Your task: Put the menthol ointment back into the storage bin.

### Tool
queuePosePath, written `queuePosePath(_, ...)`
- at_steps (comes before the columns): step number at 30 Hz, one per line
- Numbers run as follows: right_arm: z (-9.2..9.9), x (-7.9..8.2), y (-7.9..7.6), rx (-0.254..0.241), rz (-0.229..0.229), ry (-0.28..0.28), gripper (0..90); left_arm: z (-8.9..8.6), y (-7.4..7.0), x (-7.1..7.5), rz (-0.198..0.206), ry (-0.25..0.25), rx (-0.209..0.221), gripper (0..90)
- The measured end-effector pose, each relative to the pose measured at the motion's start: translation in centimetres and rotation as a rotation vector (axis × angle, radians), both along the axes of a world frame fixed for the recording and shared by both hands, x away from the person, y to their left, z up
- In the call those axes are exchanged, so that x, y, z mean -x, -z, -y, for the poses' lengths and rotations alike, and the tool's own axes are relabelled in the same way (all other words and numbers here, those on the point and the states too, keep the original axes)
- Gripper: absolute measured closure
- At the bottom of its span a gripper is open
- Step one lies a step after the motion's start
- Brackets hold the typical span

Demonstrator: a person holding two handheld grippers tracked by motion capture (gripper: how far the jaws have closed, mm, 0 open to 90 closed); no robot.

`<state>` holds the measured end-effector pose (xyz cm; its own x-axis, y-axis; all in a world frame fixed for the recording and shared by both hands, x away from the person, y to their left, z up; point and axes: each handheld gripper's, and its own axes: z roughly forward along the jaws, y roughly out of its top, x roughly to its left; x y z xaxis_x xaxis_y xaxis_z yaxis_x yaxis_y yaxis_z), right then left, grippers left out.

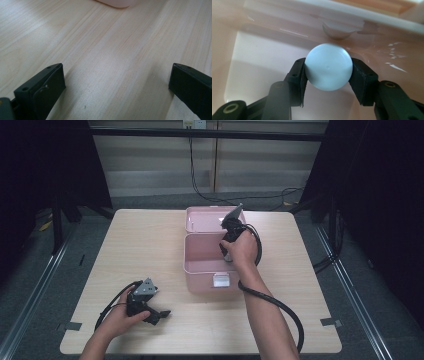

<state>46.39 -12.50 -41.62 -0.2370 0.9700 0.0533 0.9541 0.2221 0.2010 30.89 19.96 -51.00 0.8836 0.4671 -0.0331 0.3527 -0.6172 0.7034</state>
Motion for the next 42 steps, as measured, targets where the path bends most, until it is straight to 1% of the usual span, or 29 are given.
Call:
queuePosePath(6,-0.17,-0.04,0.21,-0.006,0.003,0.004,49.8,0.01,0.02,0.00,0.001,-0.002,0.003,0.0)
queuePosePath(18,-0.23,0.01,0.72,0.006,-0.001,0.006,49.6,0.01,0.02,0.00,0.002,-0.002,0.002,0.0)
queuePosePath(22,-0.17,0.04,0.34,0.004,0.015,0.006,49.1,0.01,0.02,0.00,0.001,-0.002,0.002,0.0)
queuePosePath(31,-0.22,0.09,0.49,0.006,0.002,0.008,49.1,0.01,0.02,0.00,0.001,-0.002,0.003,0.0)
queuePosePath(36,-0.20,0.10,0.33,0.003,0.006,0.007,49.0,0.00,0.02,-0.01,0.000,-0.002,0.005,0.0)
queuePosePath(42,-0.03,0.25,-0.08,-0.006,-0.001,0.007,47.8,-0.01,0.00,-0.01,-0.001,0.000,0.001,0.0)
